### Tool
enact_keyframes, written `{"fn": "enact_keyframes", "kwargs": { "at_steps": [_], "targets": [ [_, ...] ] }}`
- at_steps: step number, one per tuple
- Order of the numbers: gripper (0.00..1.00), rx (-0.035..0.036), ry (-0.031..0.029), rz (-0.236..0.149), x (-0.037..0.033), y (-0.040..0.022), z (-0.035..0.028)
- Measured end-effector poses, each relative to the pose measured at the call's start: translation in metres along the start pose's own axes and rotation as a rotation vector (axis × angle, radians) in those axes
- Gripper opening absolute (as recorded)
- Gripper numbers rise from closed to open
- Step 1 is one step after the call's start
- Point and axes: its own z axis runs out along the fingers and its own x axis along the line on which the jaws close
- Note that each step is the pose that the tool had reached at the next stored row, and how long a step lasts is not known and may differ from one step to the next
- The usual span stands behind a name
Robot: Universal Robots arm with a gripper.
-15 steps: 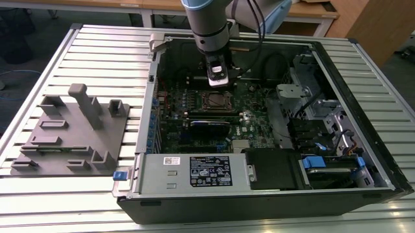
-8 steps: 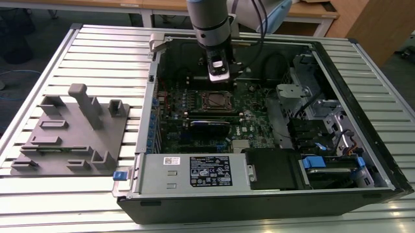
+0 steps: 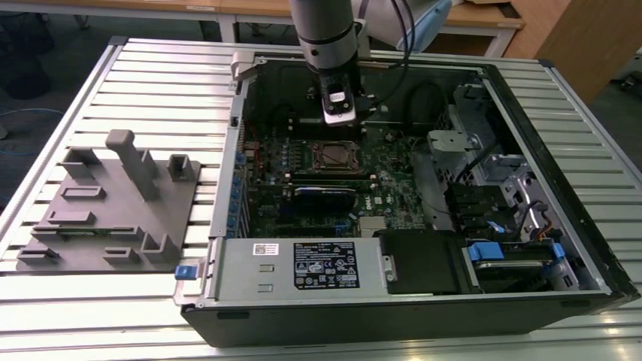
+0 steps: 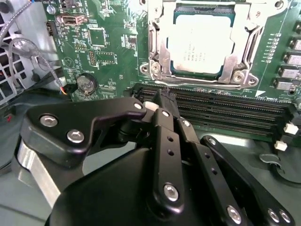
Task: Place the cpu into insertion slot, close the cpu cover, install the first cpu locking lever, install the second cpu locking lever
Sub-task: 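Install the first cpu locking lever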
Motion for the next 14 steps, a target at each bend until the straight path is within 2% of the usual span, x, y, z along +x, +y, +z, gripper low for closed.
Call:
{"fn": "enact_keyframes", "kwargs": {
  "at_steps": [1, 6, 10, 11, 14],
  "targets": [
    [0.11, 0.0045, 0.0035, 0.000, 0.0000, 0.0000, 0.0000],
    [0.11, 0.0428, 0.0255, -0.002, 0.0002, -0.0002, 0.0009],
    [0.11, 0.0728, 0.0401, -0.004, 0.0004, -0.0004, 0.0019],
    [0.11, 0.0764, 0.0421, -0.004, 0.0004, -0.0005, 0.0019],
    [0.11, 0.0769, 0.0427, -0.004, 0.0004, -0.0005, 0.0018]
  ]
}}
